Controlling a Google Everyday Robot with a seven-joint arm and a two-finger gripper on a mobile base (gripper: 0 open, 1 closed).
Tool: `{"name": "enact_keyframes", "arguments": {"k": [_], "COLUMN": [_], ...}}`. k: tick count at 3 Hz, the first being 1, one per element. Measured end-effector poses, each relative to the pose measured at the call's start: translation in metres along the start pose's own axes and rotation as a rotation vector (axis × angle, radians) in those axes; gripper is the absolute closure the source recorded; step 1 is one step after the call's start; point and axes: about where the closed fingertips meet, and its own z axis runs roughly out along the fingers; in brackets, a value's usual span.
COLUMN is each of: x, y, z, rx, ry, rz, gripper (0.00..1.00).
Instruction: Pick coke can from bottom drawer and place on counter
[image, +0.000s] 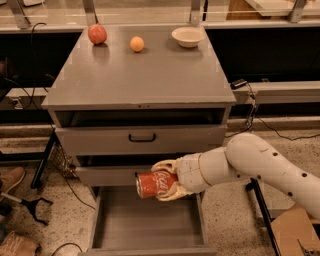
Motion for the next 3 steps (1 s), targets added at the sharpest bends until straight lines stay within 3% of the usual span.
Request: {"name": "enact_keyframes", "arguments": {"k": [2,3], "x": [-0.011,-0.011], "y": [-0.082,-0.124], "z": [-0.109,-0.155], "rx": [0.257,0.327], "ry": [0.059,0.093], "rz": [-0.008,0.041], "gripper": [1.0,1.0]}}
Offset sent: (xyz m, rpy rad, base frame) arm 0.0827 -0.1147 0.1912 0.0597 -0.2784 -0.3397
